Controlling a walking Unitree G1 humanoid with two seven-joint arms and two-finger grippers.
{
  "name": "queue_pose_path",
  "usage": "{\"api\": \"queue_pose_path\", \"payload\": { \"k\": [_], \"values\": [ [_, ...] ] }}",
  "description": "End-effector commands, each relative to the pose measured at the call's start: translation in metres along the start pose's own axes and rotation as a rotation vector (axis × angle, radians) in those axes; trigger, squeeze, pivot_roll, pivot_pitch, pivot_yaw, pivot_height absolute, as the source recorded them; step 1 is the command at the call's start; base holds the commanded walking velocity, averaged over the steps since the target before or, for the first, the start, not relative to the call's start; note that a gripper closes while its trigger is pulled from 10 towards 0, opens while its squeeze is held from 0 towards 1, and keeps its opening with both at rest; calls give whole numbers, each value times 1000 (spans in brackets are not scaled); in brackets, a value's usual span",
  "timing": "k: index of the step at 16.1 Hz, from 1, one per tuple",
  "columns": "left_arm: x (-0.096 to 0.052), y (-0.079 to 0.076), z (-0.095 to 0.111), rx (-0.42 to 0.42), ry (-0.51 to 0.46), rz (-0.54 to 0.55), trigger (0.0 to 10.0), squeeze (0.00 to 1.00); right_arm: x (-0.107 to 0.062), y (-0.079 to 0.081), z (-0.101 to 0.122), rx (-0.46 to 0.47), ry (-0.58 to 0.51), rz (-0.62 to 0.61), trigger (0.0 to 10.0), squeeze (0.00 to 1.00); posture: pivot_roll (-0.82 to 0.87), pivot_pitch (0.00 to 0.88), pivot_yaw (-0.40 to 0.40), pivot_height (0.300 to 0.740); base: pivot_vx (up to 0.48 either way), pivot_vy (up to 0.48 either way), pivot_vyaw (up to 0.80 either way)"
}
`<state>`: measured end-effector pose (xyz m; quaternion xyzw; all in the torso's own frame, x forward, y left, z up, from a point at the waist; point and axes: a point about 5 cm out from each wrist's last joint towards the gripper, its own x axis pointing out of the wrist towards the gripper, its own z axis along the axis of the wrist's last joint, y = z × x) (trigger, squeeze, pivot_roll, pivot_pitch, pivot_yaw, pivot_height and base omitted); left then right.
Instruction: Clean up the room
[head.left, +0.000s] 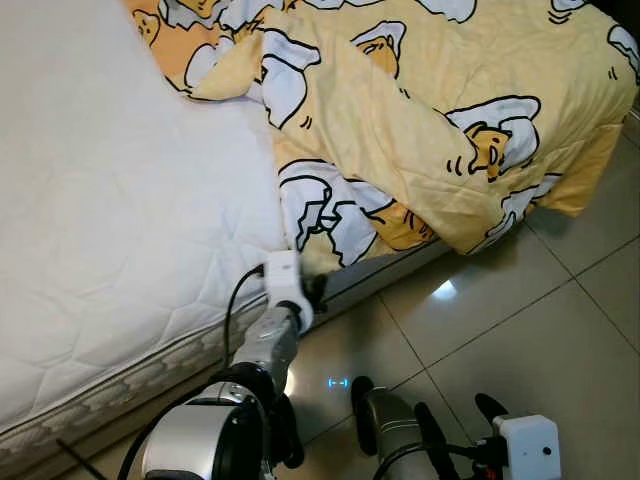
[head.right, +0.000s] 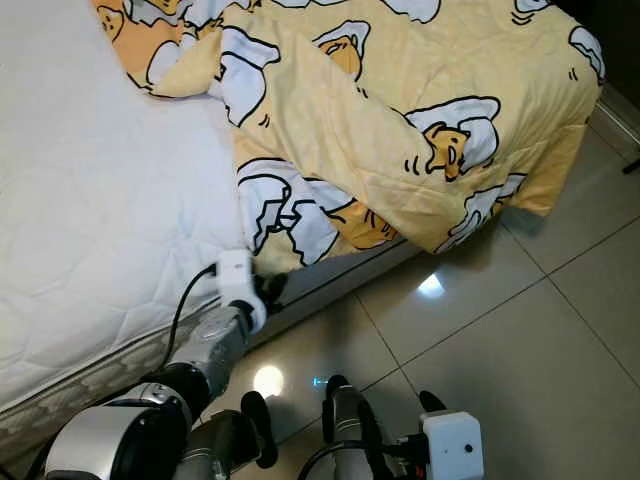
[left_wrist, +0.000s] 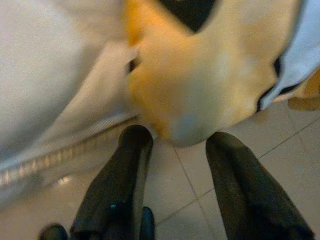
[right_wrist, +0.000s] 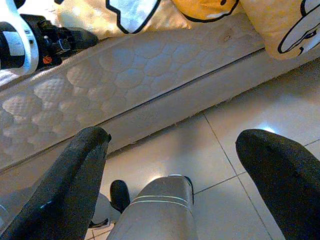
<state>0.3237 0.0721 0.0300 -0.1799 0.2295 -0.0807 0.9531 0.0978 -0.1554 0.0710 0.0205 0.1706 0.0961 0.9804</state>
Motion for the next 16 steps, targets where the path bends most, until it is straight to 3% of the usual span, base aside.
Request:
{"api": "queue_pose_path", "payload": {
  "k": [1,5,8,10,12,13,14,16],
  "values": [
    [-2,-13,-19,-148,64,-10,0,0,-5,0,-3,2,34,-11,10000,0,-420,328,59,740,0,0,0],
    [-1,-12,-18,-335,58,22,0,0,-6,2,-5,10,42,-7,10000,0,-419,337,58,740,0,0,0],
    [1,-20,-11,-370,33,-25,0,0,-6,-1,-6,5,46,-10,10000,0,-423,333,58,740,0,0,0],
    [1,-27,-11,-308,27,-78,0,0,-2,-2,-5,-1,38,-12,10000,0,-415,314,70,740,0,0,0],
    [-1,-24,-8,-152,-21,-129,0,0,5,-5,-3,-9,16,-15,10000,0,-398,294,81,740,0,0,0],
    [-3,-19,-7,-95,-49,-136,0,0,9,-7,-2,-10,7,-17,10000,0,-381,281,87,740,0,0,0],
    [-5,-11,-6,-95,-65,-122,0,0,12,-7,-1,-10,1,-18,10000,0,-367,273,89,740,0,0,0],
    [-15,13,-7,-37,-122,-111,0,0,20,-9,-1,-12,-12,-12,10000,0,-327,258,92,740,0,0,0]
  ]
}}
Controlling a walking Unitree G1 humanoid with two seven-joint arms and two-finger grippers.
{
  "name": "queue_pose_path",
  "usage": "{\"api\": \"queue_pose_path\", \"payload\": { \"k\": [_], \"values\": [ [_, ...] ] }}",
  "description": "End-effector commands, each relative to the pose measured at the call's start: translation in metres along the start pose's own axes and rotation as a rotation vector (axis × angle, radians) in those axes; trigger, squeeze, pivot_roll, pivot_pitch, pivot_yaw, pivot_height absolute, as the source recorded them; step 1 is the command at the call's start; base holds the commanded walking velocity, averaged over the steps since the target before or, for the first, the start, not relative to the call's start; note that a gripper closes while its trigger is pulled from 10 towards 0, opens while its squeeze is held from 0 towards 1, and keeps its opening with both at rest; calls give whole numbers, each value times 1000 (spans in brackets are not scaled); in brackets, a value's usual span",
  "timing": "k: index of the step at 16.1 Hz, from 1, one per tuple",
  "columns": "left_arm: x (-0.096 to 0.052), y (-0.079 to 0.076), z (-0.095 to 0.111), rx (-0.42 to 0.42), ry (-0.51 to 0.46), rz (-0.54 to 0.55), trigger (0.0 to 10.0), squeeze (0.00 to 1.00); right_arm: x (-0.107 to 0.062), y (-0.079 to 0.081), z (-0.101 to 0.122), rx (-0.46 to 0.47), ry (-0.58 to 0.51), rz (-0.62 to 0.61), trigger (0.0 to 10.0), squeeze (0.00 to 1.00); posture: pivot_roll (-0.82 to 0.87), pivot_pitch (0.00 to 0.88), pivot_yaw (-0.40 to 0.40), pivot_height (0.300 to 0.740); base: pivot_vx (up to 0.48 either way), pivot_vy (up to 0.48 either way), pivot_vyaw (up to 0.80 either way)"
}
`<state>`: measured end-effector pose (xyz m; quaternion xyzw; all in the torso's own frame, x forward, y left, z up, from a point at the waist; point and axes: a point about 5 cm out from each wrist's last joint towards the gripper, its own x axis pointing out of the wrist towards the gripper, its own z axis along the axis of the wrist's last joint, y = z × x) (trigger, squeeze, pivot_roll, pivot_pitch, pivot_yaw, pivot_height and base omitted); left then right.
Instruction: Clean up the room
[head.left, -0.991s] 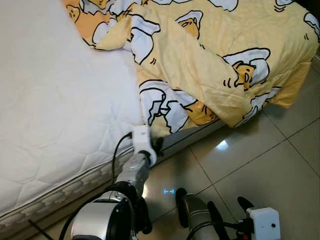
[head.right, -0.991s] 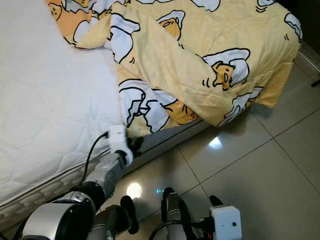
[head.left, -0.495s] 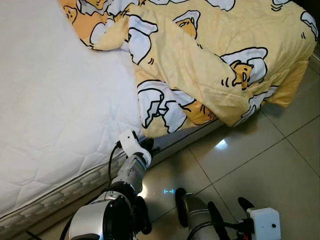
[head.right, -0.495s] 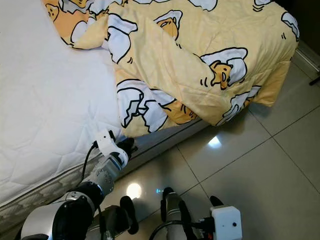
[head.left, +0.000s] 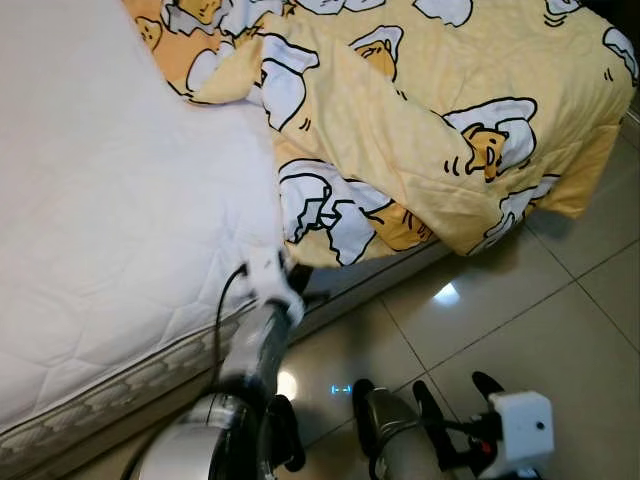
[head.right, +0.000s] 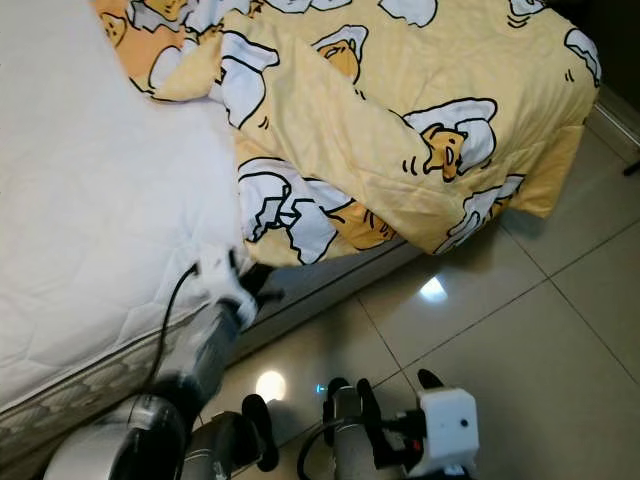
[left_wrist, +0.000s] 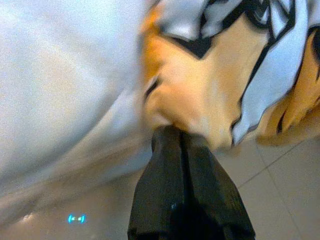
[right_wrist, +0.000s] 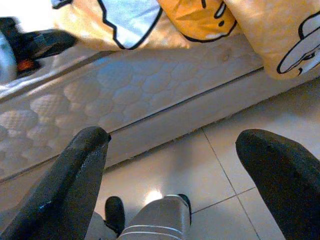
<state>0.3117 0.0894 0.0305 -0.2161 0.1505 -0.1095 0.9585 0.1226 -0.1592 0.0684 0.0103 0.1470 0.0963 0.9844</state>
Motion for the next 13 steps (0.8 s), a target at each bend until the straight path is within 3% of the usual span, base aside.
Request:
{"api": "queue_pose_path", "payload": {
  "k": [1,2,3,5,7,9,10,12,13],
  "values": [
    [-12,9,-6,29,7,-14,0,0,0,0,-6,12,27,-1,10000,0,-313,252,93,740,0,0,0],
    [-18,15,-5,42,0,-11,0,0,2,0,-6,12,25,4,10000,0,-302,247,93,740,0,0,0],
    [-37,30,-4,76,-2,-8,0,0,8,-1,-7,10,19,10,10000,0,-277,231,93,740,0,0,0],
    [-50,41,-5,116,19,2,0,0,13,-3,-6,9,12,15,10000,0,-260,216,89,740,0,0,0],
    [-56,37,-12,235,60,-107,0,0,22,-6,-4,1,2,17,10000,0,-257,197,86,740,0,0,0],
    [-51,28,-8,320,66,-148,0,0,28,-8,2,-15,-30,12,10000,0,-260,170,87,740,0,0,0],
    [-44,22,7,408,3,-129,10000,1000,34,-14,9,-38,-63,-27,10000,0,-264,163,87,740,0,0,0],
    [-36,16,35,503,-145,-70,10000,1000,38,-27,23,-49,-140,-137,10000,0,-266,160,88,740,0,0,0],
    [-34,13,40,519,-174,-62,10000,1000,38,-30,28,-49,-165,-157,10000,0,-268,159,89,740,0,0,0]
  ]
}}
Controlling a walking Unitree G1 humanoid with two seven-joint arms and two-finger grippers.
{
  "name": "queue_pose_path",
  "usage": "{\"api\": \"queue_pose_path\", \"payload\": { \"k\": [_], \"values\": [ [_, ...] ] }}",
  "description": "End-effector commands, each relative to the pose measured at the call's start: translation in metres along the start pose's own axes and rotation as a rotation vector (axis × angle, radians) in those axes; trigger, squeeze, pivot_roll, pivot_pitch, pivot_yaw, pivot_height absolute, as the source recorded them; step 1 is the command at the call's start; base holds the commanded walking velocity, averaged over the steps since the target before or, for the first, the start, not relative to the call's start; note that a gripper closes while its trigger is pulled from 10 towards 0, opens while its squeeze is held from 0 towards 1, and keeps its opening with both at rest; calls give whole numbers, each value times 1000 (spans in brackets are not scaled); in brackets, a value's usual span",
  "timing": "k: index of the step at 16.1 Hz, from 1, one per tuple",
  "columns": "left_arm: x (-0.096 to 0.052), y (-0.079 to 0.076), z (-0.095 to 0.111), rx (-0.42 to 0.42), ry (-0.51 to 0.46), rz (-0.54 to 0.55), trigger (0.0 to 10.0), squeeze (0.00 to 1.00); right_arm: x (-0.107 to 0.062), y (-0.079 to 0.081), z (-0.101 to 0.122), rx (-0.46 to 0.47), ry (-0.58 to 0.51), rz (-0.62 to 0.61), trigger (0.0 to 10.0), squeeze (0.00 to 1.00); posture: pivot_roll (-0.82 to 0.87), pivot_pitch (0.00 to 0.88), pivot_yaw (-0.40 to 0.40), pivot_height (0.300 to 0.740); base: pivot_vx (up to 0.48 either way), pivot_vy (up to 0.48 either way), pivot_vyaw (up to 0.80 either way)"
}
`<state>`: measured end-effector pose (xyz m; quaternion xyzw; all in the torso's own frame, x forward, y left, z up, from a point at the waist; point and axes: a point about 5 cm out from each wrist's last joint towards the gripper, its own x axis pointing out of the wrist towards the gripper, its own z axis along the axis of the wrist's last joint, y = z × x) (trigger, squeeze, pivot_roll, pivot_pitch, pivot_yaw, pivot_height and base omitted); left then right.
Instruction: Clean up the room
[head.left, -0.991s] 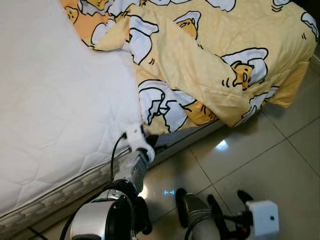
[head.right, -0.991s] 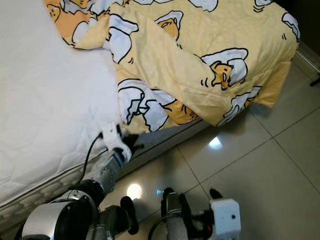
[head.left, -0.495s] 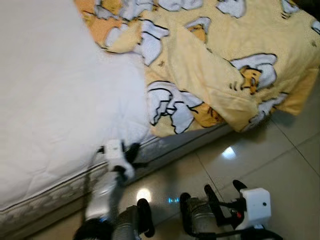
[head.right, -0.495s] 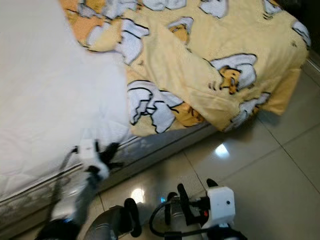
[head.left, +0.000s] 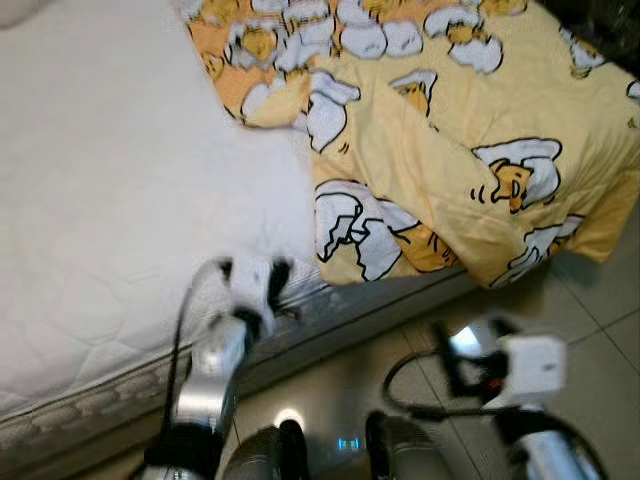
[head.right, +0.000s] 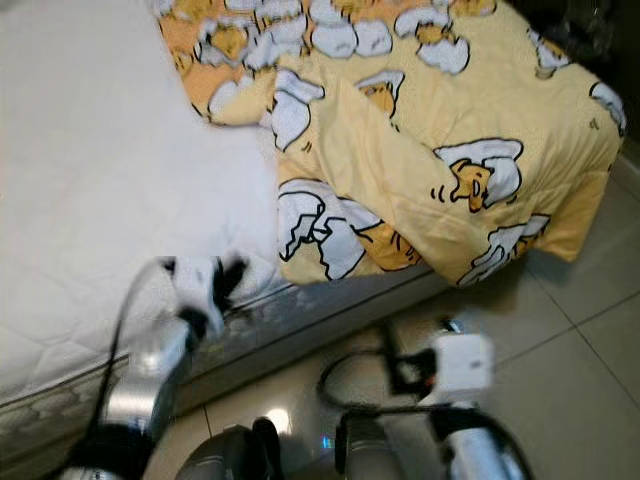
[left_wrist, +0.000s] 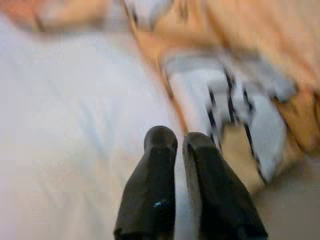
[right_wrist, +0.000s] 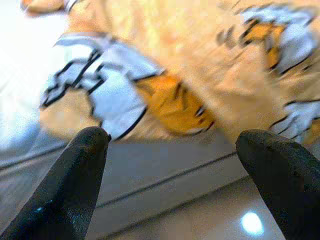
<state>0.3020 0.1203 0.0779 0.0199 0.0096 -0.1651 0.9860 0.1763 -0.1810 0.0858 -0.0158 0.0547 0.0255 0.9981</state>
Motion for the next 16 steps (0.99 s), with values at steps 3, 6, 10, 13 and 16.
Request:
{"api": "queue_pose_path", "payload": {
  "k": [3,6,10,13,16],
  "values": [
    [-4,-9,-13,-39,50,12,10000,1000,-2,0,0,-1,-6,-13,10000,0,-278,158,97,740,0,0,0],
    [-4,-15,-18,-66,69,15,10000,1000,-4,2,-3,-2,1,-9,10000,0,-285,152,97,740,0,0,0],
    [-6,-15,-24,-37,87,4,10000,1000,-3,5,-5,1,4,6,10000,0,-275,138,95,740,0,0,0],
    [-7,-12,-27,-45,101,17,10000,1000,-1,6,-8,-21,29,24,10000,0,-263,133,85,740,0,0,0],
    [-9,-10,-31,-52,118,25,10000,1000,2,9,-11,-5,24,37,10000,0,-207,116,67,740,0,-449,-619]
  ]
}}
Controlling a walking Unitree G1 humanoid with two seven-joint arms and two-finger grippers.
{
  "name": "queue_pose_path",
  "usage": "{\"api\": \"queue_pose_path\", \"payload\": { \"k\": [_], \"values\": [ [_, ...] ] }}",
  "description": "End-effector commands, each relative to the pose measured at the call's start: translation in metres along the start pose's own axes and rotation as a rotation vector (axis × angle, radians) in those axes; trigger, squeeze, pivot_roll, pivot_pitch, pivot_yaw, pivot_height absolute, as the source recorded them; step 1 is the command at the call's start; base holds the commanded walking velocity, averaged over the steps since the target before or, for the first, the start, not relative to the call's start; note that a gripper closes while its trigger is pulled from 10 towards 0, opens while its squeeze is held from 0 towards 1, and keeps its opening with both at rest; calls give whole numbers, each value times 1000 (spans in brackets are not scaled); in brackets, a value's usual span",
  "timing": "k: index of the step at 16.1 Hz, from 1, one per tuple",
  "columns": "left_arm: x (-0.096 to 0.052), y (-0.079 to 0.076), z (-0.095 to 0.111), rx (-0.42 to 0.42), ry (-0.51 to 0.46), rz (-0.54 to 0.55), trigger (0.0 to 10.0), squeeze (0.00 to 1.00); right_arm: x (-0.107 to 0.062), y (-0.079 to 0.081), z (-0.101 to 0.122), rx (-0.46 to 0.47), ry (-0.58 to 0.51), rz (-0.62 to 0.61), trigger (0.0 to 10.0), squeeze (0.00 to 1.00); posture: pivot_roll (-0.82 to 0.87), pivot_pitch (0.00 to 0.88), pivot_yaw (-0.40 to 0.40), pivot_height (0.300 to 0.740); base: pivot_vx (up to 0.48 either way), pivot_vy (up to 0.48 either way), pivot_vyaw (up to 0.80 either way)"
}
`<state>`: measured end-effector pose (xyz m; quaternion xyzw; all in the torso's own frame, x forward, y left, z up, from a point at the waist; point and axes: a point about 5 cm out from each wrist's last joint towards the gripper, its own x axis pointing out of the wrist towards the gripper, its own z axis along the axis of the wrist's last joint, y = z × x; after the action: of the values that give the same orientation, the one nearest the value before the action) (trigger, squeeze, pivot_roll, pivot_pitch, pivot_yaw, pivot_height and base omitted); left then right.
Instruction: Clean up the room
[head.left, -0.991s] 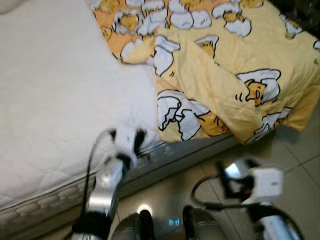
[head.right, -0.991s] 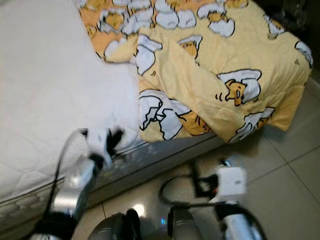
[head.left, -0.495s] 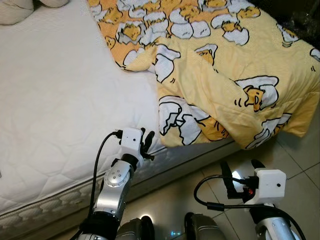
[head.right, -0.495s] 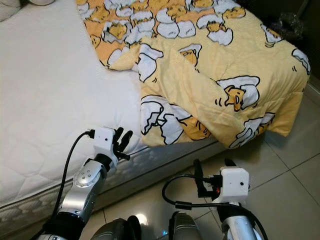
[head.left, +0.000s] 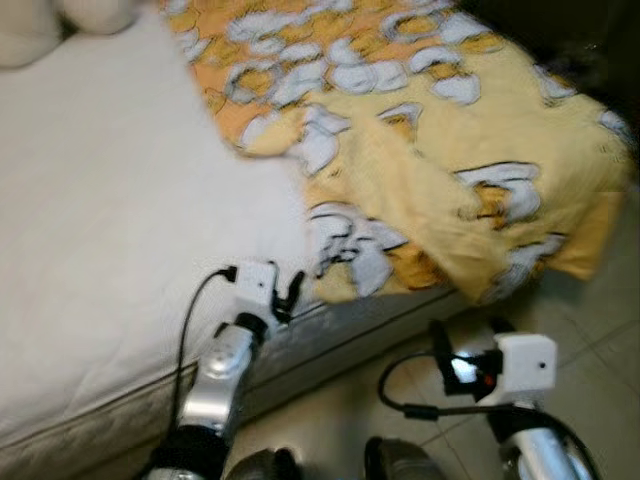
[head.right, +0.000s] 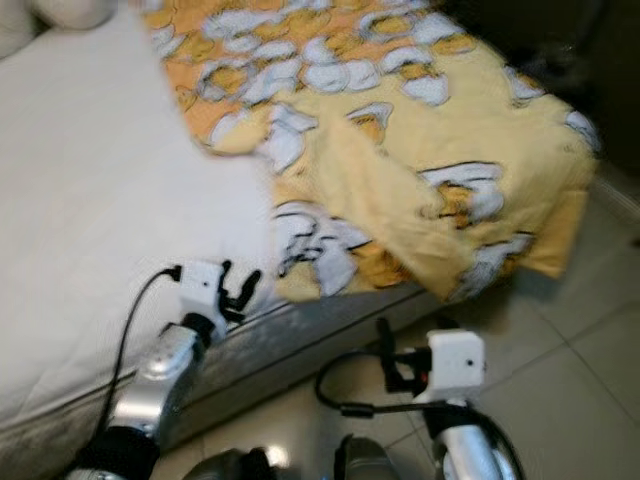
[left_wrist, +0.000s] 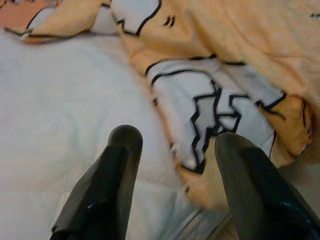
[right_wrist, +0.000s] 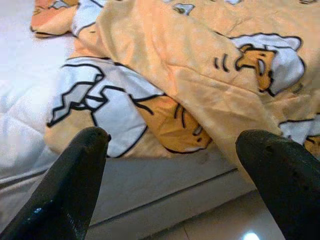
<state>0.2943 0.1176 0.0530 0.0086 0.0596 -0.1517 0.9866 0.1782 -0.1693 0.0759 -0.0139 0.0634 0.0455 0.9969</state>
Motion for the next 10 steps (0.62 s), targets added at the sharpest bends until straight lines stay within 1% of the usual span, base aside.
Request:
{"api": "queue_pose_path", "payload": {
  "k": [1,2,3,4,5,7,8,9,10],
  "values": [
    [-2,-3,-8,-17,24,3,10000,1000,0,-3,-3,-6,7,-1,10000,0,-180,112,58,740,0,0,0],
    [0,-5,-8,-15,30,4,10000,1000,4,-3,-4,-8,7,8,10000,0,-127,106,31,740,0,0,0],
    [3,-10,-8,-15,28,-12,10000,1000,8,-5,-4,-6,3,13,10000,0,-93,101,4,740,0,0,0],
    [4,-12,-8,-16,26,-20,10000,0,9,-7,-4,-5,2,13,10000,0,-66,94,-32,740,0,0,0],
    [10,-23,-6,18,28,-34,10000,0,10,-13,-4,5,5,4,10000,0,29,70,-187,740,0,0,0],
    [14,-29,-4,41,24,-40,10000,0,9,-16,-7,8,15,7,10000,0,53,65,-221,740,0,0,0],
    [18,-29,-1,41,21,-24,10000,0,9,-17,-9,0,30,29,10000,0,60,66,-234,740,0,0,0],
    [21,-27,3,14,1,-12,10000,0,10,-19,-10,-3,33,33,10000,0,62,71,-238,740,0,0,0],
    [21,-27,4,14,-7,-15,10000,0,11,-19,-10,-3,31,32,10000,0,62,71,-238,740,0,0,0]
  ]
}}
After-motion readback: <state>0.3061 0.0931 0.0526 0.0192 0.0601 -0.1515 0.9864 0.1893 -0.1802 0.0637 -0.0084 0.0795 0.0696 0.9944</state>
